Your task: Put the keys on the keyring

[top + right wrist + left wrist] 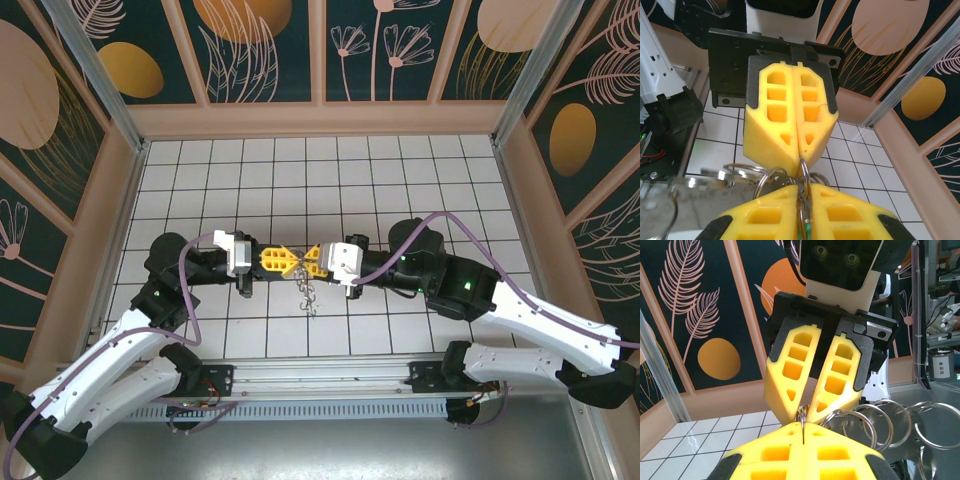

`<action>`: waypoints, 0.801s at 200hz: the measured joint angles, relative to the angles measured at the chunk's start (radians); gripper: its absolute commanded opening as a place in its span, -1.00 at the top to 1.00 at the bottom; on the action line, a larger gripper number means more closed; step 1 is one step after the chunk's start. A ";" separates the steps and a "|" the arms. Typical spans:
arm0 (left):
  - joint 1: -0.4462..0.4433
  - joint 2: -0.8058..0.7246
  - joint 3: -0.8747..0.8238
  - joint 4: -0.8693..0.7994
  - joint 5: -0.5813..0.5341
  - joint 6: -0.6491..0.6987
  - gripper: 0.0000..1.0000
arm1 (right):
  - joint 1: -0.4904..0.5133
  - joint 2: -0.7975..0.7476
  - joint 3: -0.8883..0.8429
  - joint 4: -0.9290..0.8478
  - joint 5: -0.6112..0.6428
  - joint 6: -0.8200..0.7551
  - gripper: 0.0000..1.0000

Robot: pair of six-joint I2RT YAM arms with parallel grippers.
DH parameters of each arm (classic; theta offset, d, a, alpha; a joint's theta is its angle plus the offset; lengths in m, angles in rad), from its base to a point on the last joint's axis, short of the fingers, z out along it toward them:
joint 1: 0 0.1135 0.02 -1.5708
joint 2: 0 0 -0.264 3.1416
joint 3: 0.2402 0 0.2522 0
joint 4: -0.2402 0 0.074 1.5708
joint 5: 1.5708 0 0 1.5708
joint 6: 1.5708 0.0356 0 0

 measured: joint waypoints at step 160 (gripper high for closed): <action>0.000 0.120 0.196 -0.540 -0.263 0.264 0.96 | -0.017 0.167 0.089 -0.150 0.253 -0.035 1.00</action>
